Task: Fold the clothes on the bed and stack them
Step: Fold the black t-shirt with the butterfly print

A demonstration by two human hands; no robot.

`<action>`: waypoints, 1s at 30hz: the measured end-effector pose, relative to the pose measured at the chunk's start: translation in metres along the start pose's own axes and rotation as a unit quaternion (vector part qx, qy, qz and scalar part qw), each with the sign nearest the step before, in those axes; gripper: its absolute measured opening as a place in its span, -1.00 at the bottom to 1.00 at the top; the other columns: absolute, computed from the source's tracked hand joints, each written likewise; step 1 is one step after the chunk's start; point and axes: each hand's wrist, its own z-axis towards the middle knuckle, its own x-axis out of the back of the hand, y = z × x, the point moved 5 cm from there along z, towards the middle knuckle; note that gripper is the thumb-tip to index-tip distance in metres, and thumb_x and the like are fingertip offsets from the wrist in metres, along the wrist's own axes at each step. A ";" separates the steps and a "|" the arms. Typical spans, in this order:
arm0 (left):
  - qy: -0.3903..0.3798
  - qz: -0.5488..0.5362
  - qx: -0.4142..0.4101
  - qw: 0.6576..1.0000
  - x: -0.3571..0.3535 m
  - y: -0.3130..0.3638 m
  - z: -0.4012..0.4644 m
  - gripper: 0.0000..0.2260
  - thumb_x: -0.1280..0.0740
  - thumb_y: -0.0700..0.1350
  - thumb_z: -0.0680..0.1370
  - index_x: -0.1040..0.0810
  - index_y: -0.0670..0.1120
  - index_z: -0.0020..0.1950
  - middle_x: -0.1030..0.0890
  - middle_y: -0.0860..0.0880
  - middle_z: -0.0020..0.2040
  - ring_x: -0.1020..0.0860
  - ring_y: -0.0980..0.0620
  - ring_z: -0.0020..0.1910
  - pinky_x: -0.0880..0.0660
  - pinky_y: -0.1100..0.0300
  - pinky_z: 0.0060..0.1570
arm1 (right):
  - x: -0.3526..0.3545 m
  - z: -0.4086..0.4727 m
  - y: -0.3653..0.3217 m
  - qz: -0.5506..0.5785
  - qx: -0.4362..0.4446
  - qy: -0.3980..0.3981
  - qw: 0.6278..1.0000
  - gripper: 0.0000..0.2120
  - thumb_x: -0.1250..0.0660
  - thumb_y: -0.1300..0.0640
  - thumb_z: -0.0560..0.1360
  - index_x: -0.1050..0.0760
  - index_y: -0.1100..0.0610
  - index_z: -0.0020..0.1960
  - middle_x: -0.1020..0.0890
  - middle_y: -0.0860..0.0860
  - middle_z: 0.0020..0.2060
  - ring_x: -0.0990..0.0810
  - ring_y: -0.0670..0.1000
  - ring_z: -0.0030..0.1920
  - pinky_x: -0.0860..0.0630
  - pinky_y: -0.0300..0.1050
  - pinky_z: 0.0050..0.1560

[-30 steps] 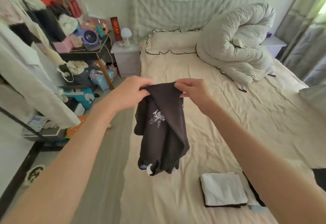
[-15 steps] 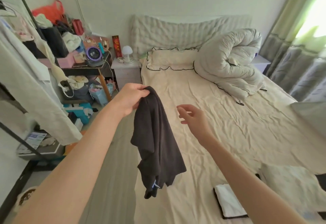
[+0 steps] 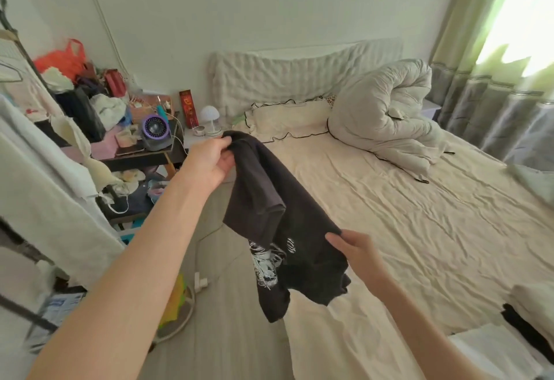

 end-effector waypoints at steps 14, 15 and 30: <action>-0.317 0.519 -0.224 0.761 0.005 -0.067 0.061 -0.65 -0.42 -0.12 0.47 -0.46 0.11 0.22 -0.50 0.12 0.12 -0.51 0.24 0.05 -0.45 0.44 0.04 | -0.060 0.127 -0.121 0.097 -0.018 -0.040 0.994 -0.79 -0.39 0.15 0.48 -0.59 0.25 -0.28 -0.56 0.10 -0.38 -0.53 -0.03 -0.32 -0.45 -0.18 -0.23; -0.293 0.522 -0.254 0.760 0.001 -0.062 0.073 -0.73 -0.39 -0.16 0.49 -0.51 0.06 0.16 -0.54 0.08 0.07 -0.53 0.18 0.01 -0.44 0.43 0.03 | -0.058 0.138 -0.120 0.097 -0.021 -0.040 0.994 -0.78 -0.39 0.15 0.48 -0.59 0.22 -0.31 -0.55 0.06 -0.43 -0.54 -0.06 -0.37 -0.46 -0.23 -0.30; -0.325 0.539 -0.307 0.714 -0.151 -0.038 0.210 -0.85 -0.29 -0.20 0.54 -0.60 -0.12 0.07 -0.62 0.02 -0.13 -0.56 0.08 -0.13 -0.38 0.46 -0.18 | -0.010 0.209 -0.073 -0.082 0.076 0.057 0.992 -0.77 -0.41 -0.03 0.44 -0.47 -0.08 0.05 -0.56 -0.18 0.04 -0.56 -0.18 0.00 -0.47 -0.30 0.03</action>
